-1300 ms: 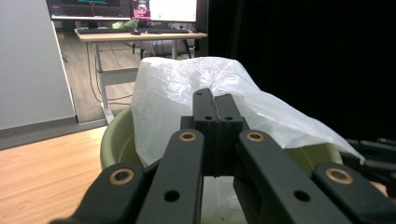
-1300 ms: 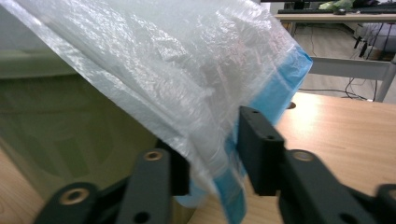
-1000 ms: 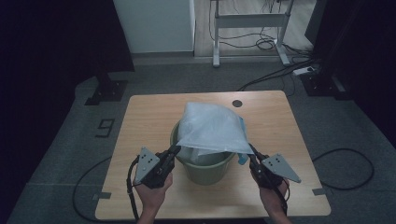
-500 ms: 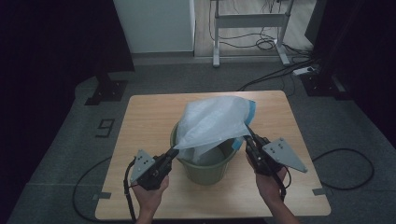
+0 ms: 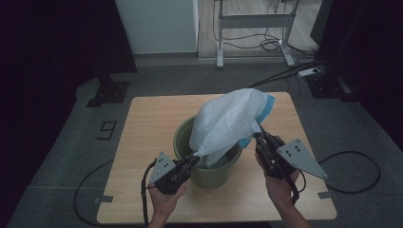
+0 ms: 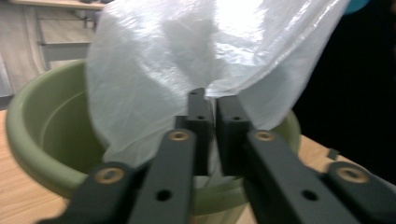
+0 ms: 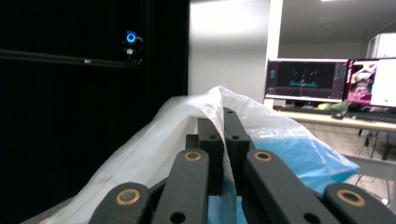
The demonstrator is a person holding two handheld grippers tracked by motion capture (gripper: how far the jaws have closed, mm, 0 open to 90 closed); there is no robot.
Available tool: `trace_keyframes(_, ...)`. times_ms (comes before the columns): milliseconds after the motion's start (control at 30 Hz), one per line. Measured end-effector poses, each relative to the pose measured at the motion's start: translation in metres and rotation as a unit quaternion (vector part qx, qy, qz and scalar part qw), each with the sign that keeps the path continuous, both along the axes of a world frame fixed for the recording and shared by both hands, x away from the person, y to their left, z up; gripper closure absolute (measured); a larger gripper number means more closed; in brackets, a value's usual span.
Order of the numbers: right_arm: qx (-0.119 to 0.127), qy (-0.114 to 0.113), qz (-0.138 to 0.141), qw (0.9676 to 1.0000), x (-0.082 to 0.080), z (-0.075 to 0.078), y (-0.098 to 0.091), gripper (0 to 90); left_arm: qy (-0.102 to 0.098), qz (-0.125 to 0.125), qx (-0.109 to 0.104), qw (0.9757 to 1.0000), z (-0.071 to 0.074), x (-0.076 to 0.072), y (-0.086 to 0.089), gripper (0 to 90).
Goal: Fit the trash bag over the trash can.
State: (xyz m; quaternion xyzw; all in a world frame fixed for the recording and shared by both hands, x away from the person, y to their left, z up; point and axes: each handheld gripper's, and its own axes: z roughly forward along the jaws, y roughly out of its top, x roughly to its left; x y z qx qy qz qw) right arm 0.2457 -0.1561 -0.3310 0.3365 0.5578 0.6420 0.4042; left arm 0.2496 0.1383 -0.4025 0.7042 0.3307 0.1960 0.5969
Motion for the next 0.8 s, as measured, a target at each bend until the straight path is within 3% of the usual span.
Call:
trace_keyframes(33, -0.002, 0.011, 0.006, 0.9999, 0.004, -0.007, 0.003, 88.3, -0.014, 0.012, -0.002, 0.9998, 0.002, -0.003, 0.002, 64.3)
trace_keyframes(233, -0.010, 0.032, 0.011, 0.9994, 0.013, -0.022, 0.010, 88.2, -0.029, 0.030, -0.023, 0.9989, 0.018, -0.010, 0.016, 48.0)
trace_keyframes(333, -0.013, 0.032, 0.010, 0.9993, 0.014, -0.024, 0.011, 88.2, -0.032, 0.037, -0.026, 0.9985, 0.024, -0.011, 0.020, 44.2)
trace_keyframes(467, -0.019, 0.028, 0.017, 0.9993, 0.011, -0.025, 0.016, 88.2, -0.019, 0.051, -0.011, 0.9985, 0.035, 0.000, 0.020, 43.2)
trace_keyframes(800, -0.034, 0.021, 0.030, 0.9987, 0.006, -0.032, 0.027, 88.2, 0.000, 0.048, 0.003, 0.9989, 0.040, 0.020, 0.010, 38.0)
